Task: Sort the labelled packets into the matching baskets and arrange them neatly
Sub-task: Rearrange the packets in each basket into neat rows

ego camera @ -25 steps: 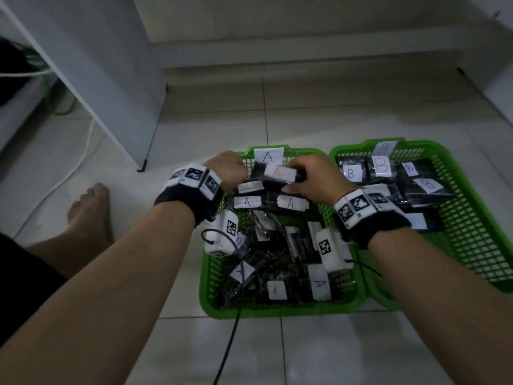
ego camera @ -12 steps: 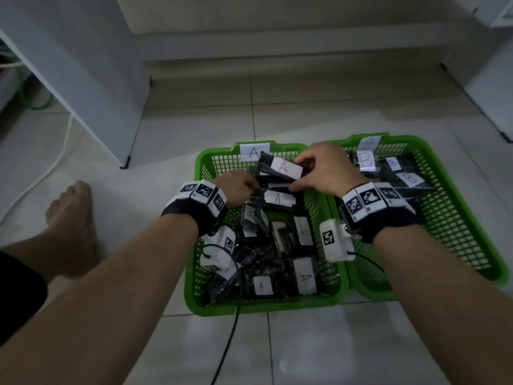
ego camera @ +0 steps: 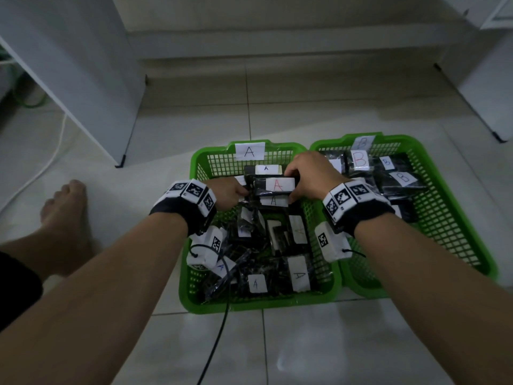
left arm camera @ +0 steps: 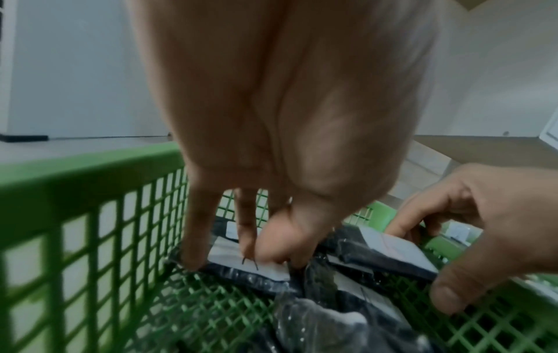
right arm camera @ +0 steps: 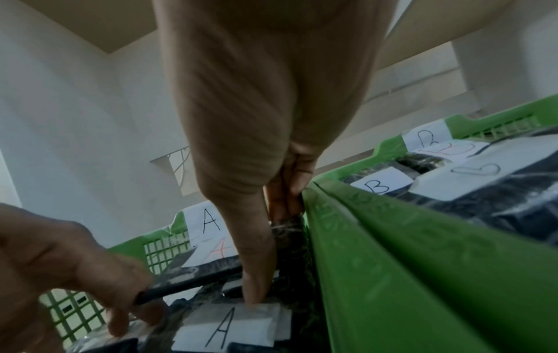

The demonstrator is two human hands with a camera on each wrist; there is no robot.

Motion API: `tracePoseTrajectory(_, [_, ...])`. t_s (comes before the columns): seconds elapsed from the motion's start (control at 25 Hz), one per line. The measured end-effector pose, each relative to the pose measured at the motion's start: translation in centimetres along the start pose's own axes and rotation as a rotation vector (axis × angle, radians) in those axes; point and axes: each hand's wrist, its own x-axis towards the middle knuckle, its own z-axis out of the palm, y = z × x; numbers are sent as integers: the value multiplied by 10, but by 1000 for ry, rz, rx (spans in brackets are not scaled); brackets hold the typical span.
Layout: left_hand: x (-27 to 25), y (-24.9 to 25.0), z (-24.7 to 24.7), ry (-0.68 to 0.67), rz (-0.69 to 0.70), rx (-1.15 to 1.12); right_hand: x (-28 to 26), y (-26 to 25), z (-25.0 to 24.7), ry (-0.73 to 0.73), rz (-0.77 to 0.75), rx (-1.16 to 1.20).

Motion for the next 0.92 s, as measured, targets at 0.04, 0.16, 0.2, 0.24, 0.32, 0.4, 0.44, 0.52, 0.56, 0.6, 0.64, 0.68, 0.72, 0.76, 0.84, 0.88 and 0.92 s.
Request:
tracePoseTrajectory(0.04, [2,0,0,-47,7,44,1,-1,0,-7,9,-5])
tracePoseTrajectory(0.16, [3,3,-3,-128,-7,182,3,-5,1,-30,31,0])
tracePoseTrajectory(0.2, [1,6,-4,-145,3,258,3,-6,1,-35,36,-6])
tracePoseTrajectory(0.24, [0,11,-7,-166,11,341,3,-7,1,-42,42,-11])
tracePoseTrajectory(0.32, [-1,18,-7,-198,12,488,3,-9,1,-53,56,-28])
tracePoseTrajectory(0.4, [-1,28,-4,-185,-12,549,3,-10,2,-55,63,-64])
tracePoseTrajectory(0.44, [-5,33,-4,-214,-38,547,3,-11,3,-56,67,-82])
tracePoseTrajectory(0.52, [2,30,2,-233,-39,542,4,-12,4,-55,68,-111])
tracePoseTrajectory(0.56, [1,30,0,-254,-53,584,4,-12,4,-56,69,-116])
tracePoseTrajectory(0.6, [-1,31,-2,-259,-58,629,4,-13,4,-54,70,-114])
tracePoseTrajectory(0.64, [-3,31,-4,-267,-41,650,4,-13,5,-50,69,-112])
tracePoseTrajectory(0.68, [-1,30,-4,-252,-27,648,4,-13,5,-44,68,-112])
tracePoseTrajectory(0.72, [-5,30,-4,-233,-4,653,4,-14,5,-44,67,-112])
tracePoseTrajectory(0.76, [-5,29,-2,-208,-2,635,4,-14,5,-47,66,-114])
tracePoseTrajectory(0.84, [-5,28,3,-164,-14,573,4,-16,4,-65,59,-121])
tracePoseTrajectory(0.88, [-5,28,6,-147,-24,521,2,-18,4,-78,58,-116])
tracePoseTrajectory(0.92, [-3,27,8,-124,-46,456,2,-19,4,-84,61,-101])
